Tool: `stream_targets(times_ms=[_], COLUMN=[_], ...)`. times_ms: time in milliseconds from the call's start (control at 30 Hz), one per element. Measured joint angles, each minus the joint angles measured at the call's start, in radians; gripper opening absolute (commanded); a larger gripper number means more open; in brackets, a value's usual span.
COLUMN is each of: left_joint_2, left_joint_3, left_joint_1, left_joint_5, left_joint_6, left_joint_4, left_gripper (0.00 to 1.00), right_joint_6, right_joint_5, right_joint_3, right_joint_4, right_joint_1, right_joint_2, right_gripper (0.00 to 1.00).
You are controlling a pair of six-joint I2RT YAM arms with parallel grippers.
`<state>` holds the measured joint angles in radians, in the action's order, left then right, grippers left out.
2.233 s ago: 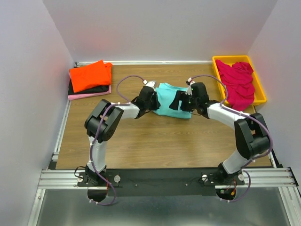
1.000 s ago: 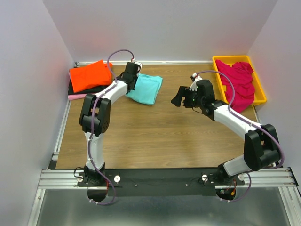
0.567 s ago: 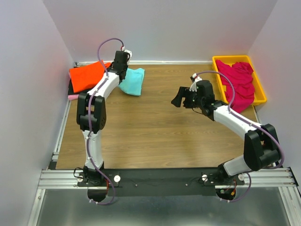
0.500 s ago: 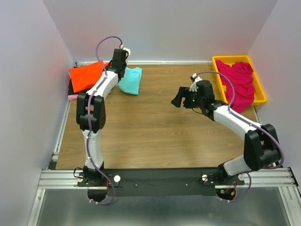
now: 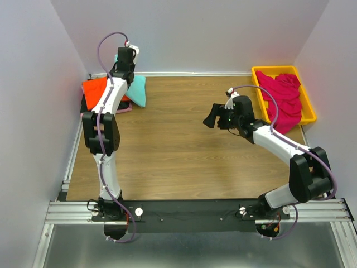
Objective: Fold and stack the t-shirts
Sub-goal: Neatly place the folded tshirt to the corner
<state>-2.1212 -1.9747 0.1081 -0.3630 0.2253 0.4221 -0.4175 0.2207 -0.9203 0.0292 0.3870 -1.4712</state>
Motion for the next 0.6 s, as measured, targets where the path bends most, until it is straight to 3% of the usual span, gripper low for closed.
stream_targets(times_ms=[600], left_joint_2=[0.000], left_joint_3=[-0.060], left_joint_1=[-0.176], left_joint_5=[0.065], left_joint_6=[-0.034], left_joint_4=[0.005], left_gripper=[0.00], right_joint_6=[0.000], right_joint_5=[0.000], right_joint_3=[0.010], right_joint_4=[0.002], right_joint_1=[0.000], right_joint_2=[0.000], right_gripper=[0.88])
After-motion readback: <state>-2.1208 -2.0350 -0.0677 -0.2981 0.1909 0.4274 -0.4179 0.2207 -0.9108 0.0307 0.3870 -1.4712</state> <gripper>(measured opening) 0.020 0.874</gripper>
